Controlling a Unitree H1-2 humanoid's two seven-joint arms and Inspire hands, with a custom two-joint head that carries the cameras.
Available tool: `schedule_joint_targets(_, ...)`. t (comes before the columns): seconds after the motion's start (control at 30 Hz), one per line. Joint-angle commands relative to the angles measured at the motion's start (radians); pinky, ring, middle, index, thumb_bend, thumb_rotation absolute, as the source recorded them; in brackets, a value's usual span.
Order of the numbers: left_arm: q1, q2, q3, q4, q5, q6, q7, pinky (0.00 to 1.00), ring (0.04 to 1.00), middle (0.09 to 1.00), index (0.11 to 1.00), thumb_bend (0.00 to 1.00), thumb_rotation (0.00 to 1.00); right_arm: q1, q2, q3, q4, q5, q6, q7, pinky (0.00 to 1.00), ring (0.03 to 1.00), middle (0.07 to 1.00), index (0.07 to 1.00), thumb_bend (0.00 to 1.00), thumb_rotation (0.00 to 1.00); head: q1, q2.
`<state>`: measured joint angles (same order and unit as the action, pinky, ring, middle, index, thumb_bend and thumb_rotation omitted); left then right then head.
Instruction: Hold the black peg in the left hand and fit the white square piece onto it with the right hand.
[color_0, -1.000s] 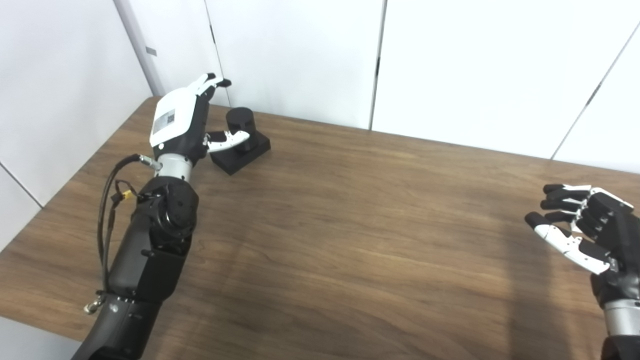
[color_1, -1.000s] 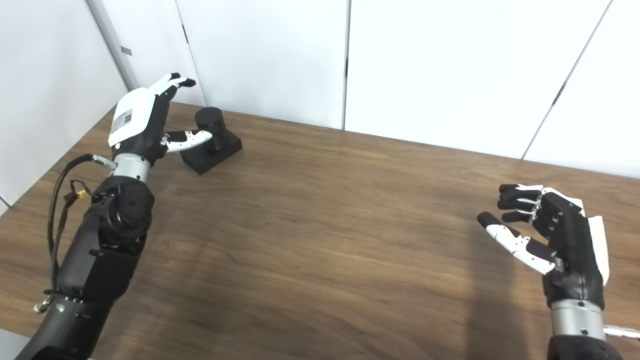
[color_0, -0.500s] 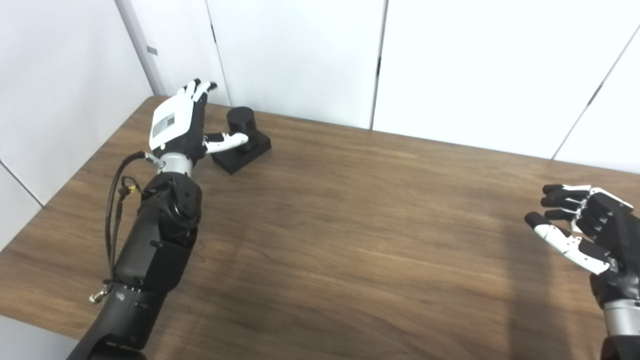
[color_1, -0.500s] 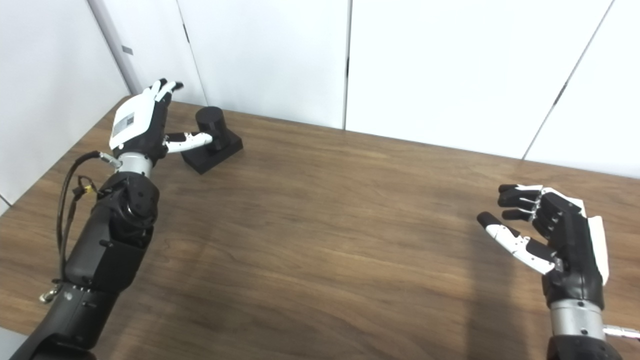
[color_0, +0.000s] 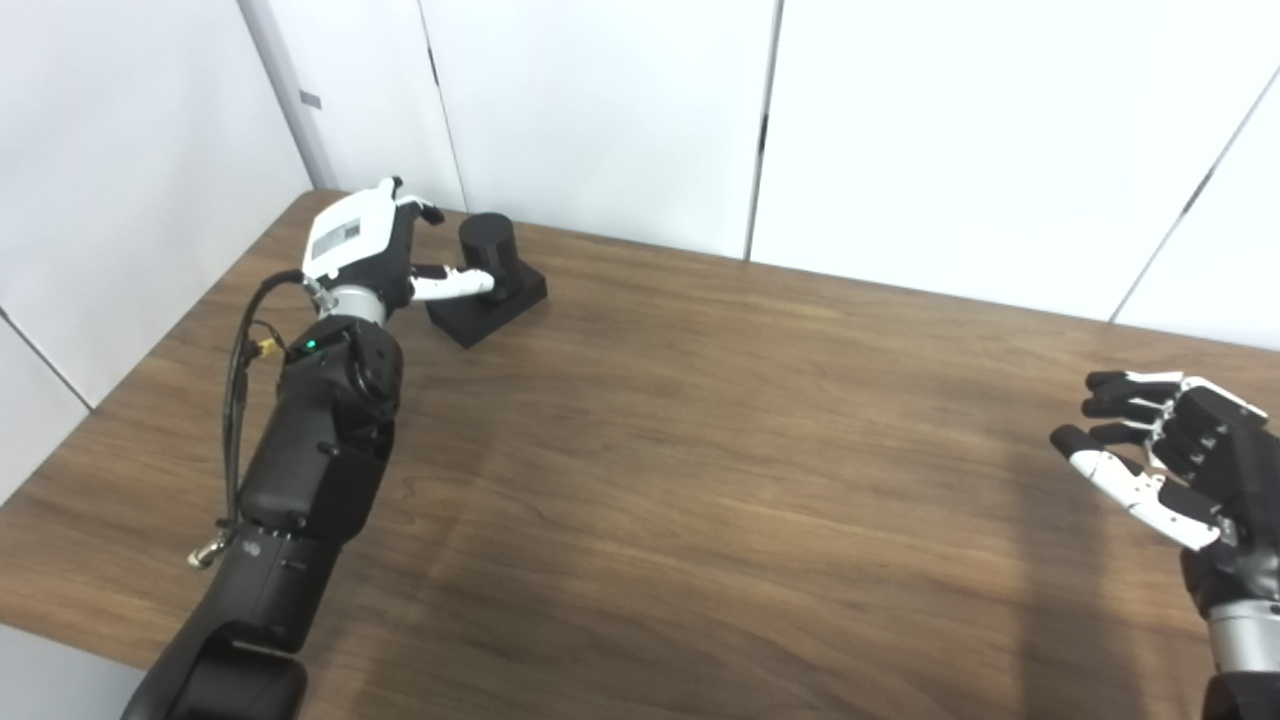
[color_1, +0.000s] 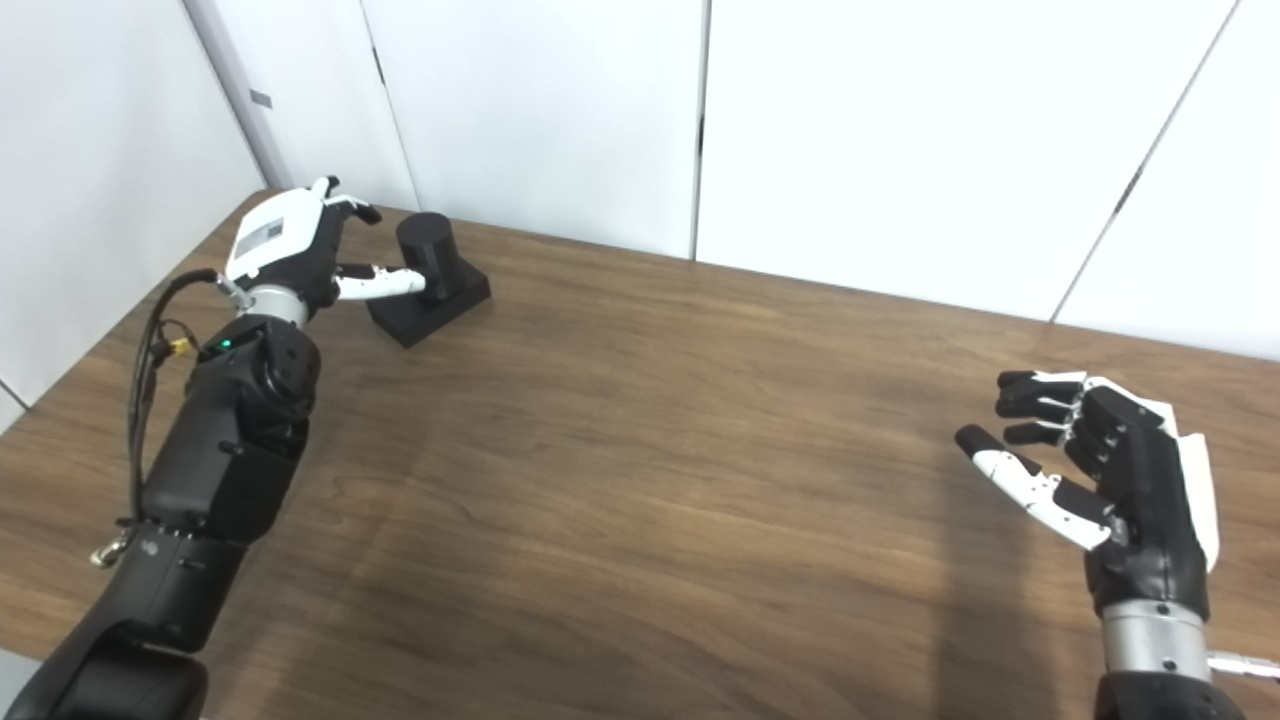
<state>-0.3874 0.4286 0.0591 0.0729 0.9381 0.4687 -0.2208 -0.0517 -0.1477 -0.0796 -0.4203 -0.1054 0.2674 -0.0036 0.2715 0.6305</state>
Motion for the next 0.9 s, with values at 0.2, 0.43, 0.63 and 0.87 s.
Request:
schedule_joint_targets(0.2, -0.09, 0.051, -0.032, 0.101, 0.024, 0.0, -0.008, 0.96, 1.0, 1.0, 0.806, 0.97, 0.57, -0.025, -0.004, -0.004, -0.046, -0.013, -0.013, -0.006, 0.53, 0.605, 0.641, 0.491, 0.5, 0.11, -0.007, 0.005)
schedule_joint_targets(0.43, -0.11, 0.064, -0.064, 0.199, 0.021, 0.0, 0.005, 0.97, 1.0, 1.0, 0.817, 0.97, 0.57, -0.02, 0.0, -0.008, -0.057, -0.009, -0.002, -0.006, 0.54, 0.615, 0.643, 0.491, 0.5, 0.11, -0.008, 0.006)
schedule_joint_targets(0.63, -0.11, 0.07, -0.085, 0.234, 0.014, 0.0, 0.017, 0.98, 1.0, 1.0, 0.797, 0.95, 0.55, -0.022, 0.003, -0.008, -0.06, -0.015, 0.005, -0.008, 0.55, 0.626, 0.647, 0.491, 0.5, 0.11, -0.008, 0.007)
schedule_joint_targets(0.87, -0.116, 0.078, -0.102, 0.255, 0.014, 0.0, 0.018, 1.0, 1.0, 1.0, 0.799, 0.95, 0.55, -0.025, 0.005, -0.011, -0.058, -0.014, 0.004, -0.009, 0.56, 0.612, 0.646, 0.491, 0.5, 0.11, -0.013, 0.007)
